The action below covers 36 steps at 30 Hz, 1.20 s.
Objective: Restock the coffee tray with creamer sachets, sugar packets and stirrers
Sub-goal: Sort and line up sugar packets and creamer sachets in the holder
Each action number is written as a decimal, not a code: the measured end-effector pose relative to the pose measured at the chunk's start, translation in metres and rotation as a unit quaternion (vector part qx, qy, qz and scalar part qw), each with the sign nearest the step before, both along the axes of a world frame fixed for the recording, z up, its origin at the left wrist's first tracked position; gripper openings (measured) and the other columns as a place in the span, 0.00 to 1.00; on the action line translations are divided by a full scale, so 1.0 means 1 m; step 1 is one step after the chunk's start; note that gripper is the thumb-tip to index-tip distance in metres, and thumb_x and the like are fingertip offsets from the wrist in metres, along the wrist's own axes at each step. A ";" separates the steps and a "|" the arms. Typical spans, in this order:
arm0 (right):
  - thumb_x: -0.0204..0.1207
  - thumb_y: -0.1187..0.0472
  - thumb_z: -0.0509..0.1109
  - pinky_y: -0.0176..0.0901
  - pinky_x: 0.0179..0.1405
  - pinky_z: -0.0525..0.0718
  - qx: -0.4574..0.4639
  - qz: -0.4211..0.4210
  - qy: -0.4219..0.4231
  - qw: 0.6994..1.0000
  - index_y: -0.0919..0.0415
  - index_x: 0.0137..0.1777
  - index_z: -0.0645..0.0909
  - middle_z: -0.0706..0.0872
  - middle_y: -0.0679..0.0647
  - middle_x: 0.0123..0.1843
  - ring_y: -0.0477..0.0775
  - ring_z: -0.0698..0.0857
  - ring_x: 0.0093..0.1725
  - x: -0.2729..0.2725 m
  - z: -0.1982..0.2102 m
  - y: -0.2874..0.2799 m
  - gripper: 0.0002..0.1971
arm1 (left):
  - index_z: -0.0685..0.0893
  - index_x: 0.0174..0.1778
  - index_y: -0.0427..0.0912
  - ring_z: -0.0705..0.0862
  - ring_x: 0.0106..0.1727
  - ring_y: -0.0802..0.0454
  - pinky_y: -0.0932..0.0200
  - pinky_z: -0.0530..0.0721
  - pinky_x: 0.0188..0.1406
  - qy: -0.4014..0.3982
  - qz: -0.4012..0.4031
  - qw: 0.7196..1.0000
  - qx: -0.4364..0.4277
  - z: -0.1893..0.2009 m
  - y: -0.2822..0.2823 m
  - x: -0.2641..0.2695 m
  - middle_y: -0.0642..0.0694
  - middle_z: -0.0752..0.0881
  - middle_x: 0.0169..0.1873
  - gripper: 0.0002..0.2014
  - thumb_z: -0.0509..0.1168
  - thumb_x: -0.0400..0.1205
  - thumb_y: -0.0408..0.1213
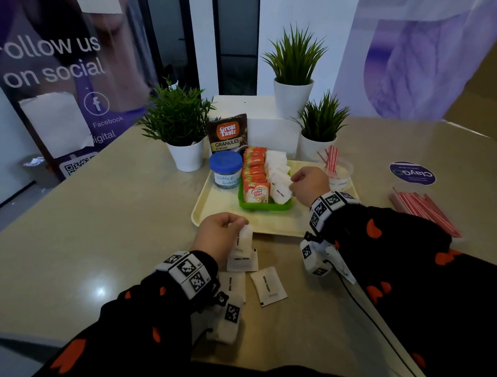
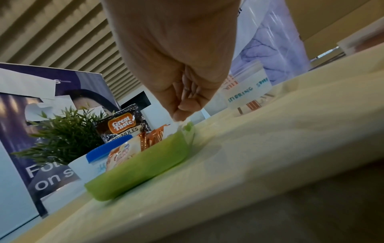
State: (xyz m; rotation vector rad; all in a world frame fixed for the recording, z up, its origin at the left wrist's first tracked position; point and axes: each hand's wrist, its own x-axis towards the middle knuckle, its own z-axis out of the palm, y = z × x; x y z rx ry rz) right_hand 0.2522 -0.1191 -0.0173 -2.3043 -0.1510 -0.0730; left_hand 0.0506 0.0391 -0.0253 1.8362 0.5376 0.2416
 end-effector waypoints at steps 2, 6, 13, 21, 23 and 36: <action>0.71 0.68 0.76 0.46 0.54 0.85 0.006 -0.002 -0.024 1.000 0.56 0.43 0.87 0.90 0.55 0.49 0.58 0.88 0.52 -0.003 0.001 -0.001 0.06 | 0.92 0.47 0.50 0.87 0.45 0.53 0.55 0.86 0.50 -0.003 -0.001 1.000 -0.016 0.003 0.002 0.000 0.51 0.91 0.43 0.08 0.68 0.85 0.44; 0.72 0.61 0.81 0.50 0.46 0.88 0.115 0.060 -0.004 0.992 0.57 0.38 0.86 0.89 0.53 0.39 0.53 0.87 0.40 -0.022 0.019 0.002 0.06 | 0.89 0.58 0.42 0.83 0.34 0.52 0.60 0.82 0.32 -0.018 -0.005 0.997 -0.075 0.010 0.000 0.002 0.42 0.89 0.43 0.10 0.63 0.88 0.38; 0.71 0.57 0.84 0.37 0.27 0.76 0.049 0.325 0.235 0.915 0.65 0.53 0.91 0.91 0.54 0.40 0.46 0.84 0.34 -0.065 0.042 0.003 0.15 | 0.86 0.59 0.36 0.92 0.43 0.47 0.61 0.90 0.35 -0.061 -0.004 0.983 -0.175 0.017 -0.015 0.003 0.36 0.92 0.48 0.08 0.67 0.86 0.30; 0.73 0.68 0.82 0.39 0.26 0.79 0.058 0.198 0.135 0.969 0.62 0.45 0.88 0.88 0.54 0.33 0.49 0.85 0.30 -0.054 0.035 0.003 0.06 | 0.87 0.55 0.43 0.86 0.45 0.54 0.61 0.86 0.40 0.052 -0.015 0.999 0.006 0.008 -0.004 -0.002 0.47 0.89 0.48 0.15 0.79 0.75 0.31; 0.75 0.71 0.78 0.46 0.33 0.85 0.085 0.115 0.096 0.985 0.66 0.47 0.88 0.89 0.60 0.38 0.54 0.88 0.34 -0.040 0.030 0.002 0.03 | 0.88 0.54 0.47 0.85 0.48 0.58 0.61 0.85 0.46 0.112 -0.047 0.989 0.085 0.005 0.001 -0.006 0.52 0.88 0.49 0.16 0.82 0.72 0.36; 0.62 0.61 0.87 0.60 0.54 0.90 0.039 -0.011 0.076 0.996 0.54 0.38 0.79 0.91 0.59 0.44 0.61 0.91 0.48 -0.013 -0.003 0.001 0.17 | 0.86 0.52 0.51 0.86 0.49 0.55 0.53 0.89 0.54 0.248 -0.111 0.944 0.190 0.007 0.005 -0.008 0.52 0.86 0.49 0.21 0.85 0.67 0.39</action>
